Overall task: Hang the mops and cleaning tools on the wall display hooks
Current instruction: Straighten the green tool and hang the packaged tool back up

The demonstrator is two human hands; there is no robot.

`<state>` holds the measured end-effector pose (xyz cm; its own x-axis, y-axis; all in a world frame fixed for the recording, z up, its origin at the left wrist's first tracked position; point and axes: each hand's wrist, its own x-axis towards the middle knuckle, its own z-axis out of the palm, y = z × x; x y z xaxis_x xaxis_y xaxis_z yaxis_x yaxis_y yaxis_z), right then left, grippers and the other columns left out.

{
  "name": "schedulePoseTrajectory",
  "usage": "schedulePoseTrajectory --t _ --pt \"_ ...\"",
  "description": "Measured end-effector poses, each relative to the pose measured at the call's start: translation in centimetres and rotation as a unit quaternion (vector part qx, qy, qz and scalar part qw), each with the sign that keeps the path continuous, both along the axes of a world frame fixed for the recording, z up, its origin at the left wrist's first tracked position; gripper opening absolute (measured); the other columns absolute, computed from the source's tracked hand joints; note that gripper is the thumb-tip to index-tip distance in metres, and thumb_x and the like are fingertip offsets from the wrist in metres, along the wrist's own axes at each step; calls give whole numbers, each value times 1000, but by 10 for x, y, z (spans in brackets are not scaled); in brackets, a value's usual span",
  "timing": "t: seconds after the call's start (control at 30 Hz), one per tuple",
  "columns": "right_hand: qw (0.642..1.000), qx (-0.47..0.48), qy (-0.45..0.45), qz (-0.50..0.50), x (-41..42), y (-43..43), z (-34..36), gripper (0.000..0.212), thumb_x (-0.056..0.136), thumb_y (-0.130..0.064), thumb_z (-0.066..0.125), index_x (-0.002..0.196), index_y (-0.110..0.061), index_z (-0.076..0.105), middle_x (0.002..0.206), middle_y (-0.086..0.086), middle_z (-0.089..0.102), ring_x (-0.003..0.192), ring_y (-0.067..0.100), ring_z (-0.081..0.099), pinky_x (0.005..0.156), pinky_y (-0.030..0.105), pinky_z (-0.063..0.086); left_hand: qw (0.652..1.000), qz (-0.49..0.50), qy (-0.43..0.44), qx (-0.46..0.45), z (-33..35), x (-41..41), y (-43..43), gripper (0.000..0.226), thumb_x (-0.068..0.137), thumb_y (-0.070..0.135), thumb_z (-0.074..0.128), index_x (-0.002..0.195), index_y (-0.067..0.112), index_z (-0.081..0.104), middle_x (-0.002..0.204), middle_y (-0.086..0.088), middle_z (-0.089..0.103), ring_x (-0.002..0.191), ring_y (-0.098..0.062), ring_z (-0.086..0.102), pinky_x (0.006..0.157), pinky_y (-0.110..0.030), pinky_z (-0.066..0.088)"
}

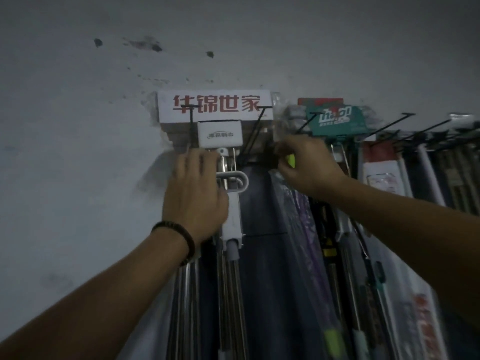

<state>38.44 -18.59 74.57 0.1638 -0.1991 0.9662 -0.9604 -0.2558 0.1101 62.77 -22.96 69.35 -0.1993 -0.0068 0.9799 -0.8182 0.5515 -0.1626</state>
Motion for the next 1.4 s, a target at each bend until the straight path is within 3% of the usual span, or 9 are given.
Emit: schedulePoseTrajectory --t 0.2,0.4,0.6,0.73,0.87,1.03,1.17,1.27,1.4 --pt "988 101 -95 -64 -56 -6 -44 27 88 -26 70 114 -19 70 105 4 70 92 26 68 73 36 57 987 -89 -79 106 -92 -66 16 46 88 37 62 130 31 46 134 8 45 122 -16 46 99 -42 50" --pt "986 137 -94 -17 -81 -46 -68 50 89 -39 71 135 -24 58 118 9 67 103 31 69 85 52 61 952 -72 -153 255 -159 -131 -5 73 92 51 61 151 51 19 164 20 4 149 -16 20 116 -40 42" --pt "980 191 -55 -6 -107 -96 -97 84 83 -27 73 154 -41 31 122 13 64 105 41 70 86 55 61 924 -53 -171 339 -188 -203 -46 111 79 68 72 155 59 -8 155 29 -46 158 -18 -9 123 -48 32" --pt "978 171 -84 86 -134 -120 -107 88 87 -37 66 163 -43 22 109 9 75 99 35 73 90 46 62 914 -36 -197 353 -213 -245 -71 104 78 72 65 127 81 -26 146 28 -57 158 -21 2 123 -47 29" --pt "976 167 -73 122 -141 -134 -112 92 93 -25 66 165 -43 12 106 12 76 98 38 73 93 46 61 916 -26 -192 350 -231 -264 -108 107 87 63 61 131 66 -37 142 23 -63 156 -26 19 124 -39 29" --pt "971 193 -85 114 -142 -144 -116 94 96 -23 63 164 -49 2 113 18 72 103 44 69 94 52 60 926 -86 -136 342 -238 -273 -117 103 87 35 62 157 43 -13 154 24 -51 158 -7 15 118 -25 39" --pt "969 180 -102 131 -146 -151 -121 95 97 -25 62 163 -53 -1 107 16 73 96 40 71 92 50 61 918 -172 -5 356 -246 -287 -108 119 77 34 80 148 63 -10 159 34 -36 141 30 -10 111 -8 34" --pt "958 191 -117 178 -147 -156 -126 99 96 -23 65 163 -56 0 95 15 74 90 37 72 95 46 60 905 -252 153 308 -250 -297 -108 116 66 14 86 134 78 18 156 38 11 136 27 25 99 7 30" --pt "952 199 -120 197 -146 -162 -132 106 94 -20 68 159 -63 -3 92 15 75 87 37 73 97 44 60 882 -243 257 313 -251 -307 -106 107 67 4 87 129 65 26 138 21 29 117 21 43 93 2 34"
